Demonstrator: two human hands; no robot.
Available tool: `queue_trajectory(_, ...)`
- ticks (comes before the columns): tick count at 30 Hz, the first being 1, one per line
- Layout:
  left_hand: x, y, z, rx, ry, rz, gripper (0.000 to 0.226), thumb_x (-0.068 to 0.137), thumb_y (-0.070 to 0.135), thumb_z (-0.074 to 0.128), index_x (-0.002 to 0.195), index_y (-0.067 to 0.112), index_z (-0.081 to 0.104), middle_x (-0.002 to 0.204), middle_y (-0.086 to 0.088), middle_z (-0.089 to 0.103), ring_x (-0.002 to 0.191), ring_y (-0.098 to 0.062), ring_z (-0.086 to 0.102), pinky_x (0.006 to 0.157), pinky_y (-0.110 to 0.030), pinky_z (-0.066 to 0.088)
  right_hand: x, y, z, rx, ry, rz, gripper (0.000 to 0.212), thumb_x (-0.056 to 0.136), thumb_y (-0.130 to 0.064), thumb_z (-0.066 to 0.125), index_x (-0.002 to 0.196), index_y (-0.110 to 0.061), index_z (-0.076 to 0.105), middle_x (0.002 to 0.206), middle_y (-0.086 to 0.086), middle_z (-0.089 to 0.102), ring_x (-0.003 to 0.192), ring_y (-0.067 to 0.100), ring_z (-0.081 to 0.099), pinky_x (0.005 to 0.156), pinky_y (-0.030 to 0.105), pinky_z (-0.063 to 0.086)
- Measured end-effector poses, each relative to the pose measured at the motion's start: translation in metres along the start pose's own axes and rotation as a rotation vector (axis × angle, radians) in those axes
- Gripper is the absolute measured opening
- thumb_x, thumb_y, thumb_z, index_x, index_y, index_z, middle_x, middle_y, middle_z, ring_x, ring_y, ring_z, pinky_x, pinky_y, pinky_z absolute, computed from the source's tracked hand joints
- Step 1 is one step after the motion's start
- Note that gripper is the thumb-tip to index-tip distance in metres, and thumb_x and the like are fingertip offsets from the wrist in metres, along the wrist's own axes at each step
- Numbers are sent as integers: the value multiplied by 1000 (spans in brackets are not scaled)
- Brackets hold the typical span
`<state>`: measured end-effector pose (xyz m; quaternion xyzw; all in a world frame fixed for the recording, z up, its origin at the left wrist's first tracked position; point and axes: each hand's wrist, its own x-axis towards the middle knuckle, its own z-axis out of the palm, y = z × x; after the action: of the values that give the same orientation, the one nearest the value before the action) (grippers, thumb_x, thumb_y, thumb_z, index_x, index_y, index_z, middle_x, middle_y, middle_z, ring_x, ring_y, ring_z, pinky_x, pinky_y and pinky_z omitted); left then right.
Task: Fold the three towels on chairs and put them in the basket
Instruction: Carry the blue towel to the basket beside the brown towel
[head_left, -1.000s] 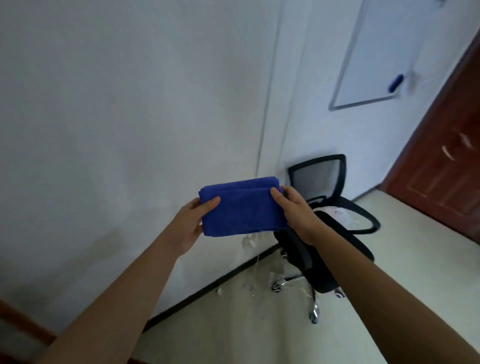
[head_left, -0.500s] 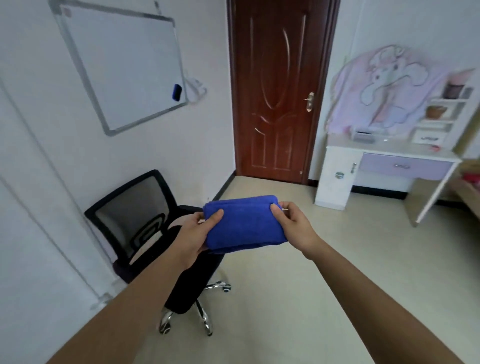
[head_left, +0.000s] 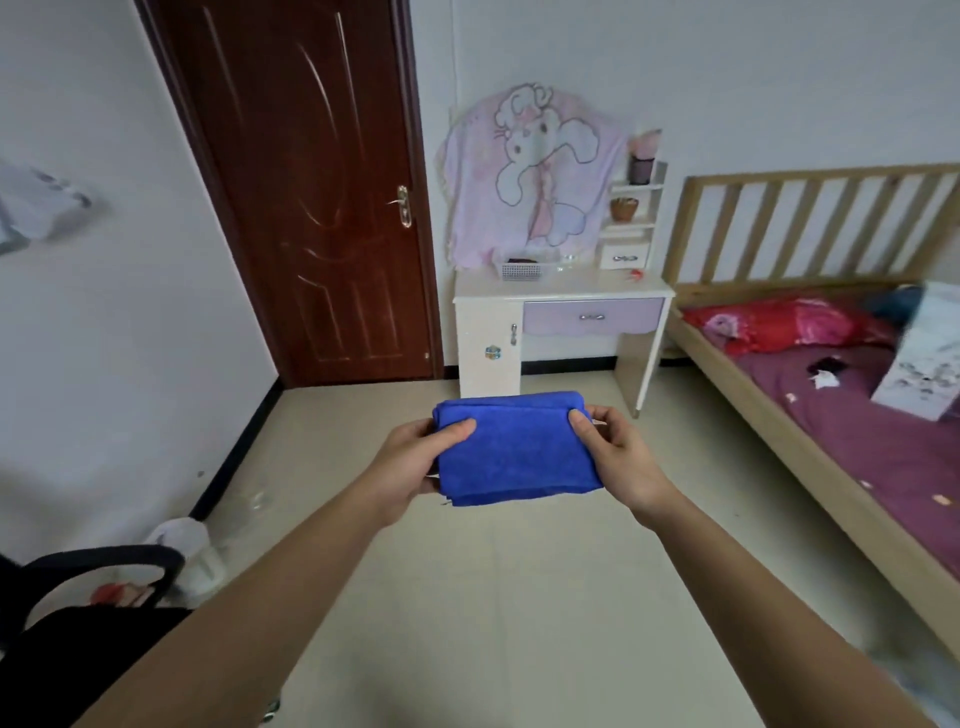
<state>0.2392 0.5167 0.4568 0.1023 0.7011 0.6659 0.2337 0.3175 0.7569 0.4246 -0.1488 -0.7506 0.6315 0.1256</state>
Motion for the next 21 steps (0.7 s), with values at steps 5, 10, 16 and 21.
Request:
queue_trajectory(5,159,21,57,-50,-79,-20,38,86,35,73,120,20,66,113,2,74,104,-19,71,87,-42,58,128,5,-77,-36,55,13,39,95,-53,57,117,-20,57,106,0,72,87,8,72,64,18,55)
queue_trajectory(10,281,61,120,-62,-159,-54,38,86,33,73,121,19,66,114,1,74,107,-21,70,94,-45,56,228,-6,-154,13,121,57,34,92,-46,64,113,-19,62,100,1,75,84,10,74,64,22,55)
queue_trajectory(16,422,93,180,-19,-222,-51,36,88,31,71,122,21,64,116,0,73,105,-24,70,85,-43,58,365,19,-228,99,166,115,38,86,-53,70,104,-20,71,103,0,76,94,17,73,81,35,58)
queue_trajectory(21,560,102,213,-51,-114,-69,40,87,26,72,124,16,62,116,-3,73,102,-24,71,80,-43,59,513,46,-268,263,4,187,41,89,-50,67,114,-18,68,108,2,74,86,12,71,66,26,55)
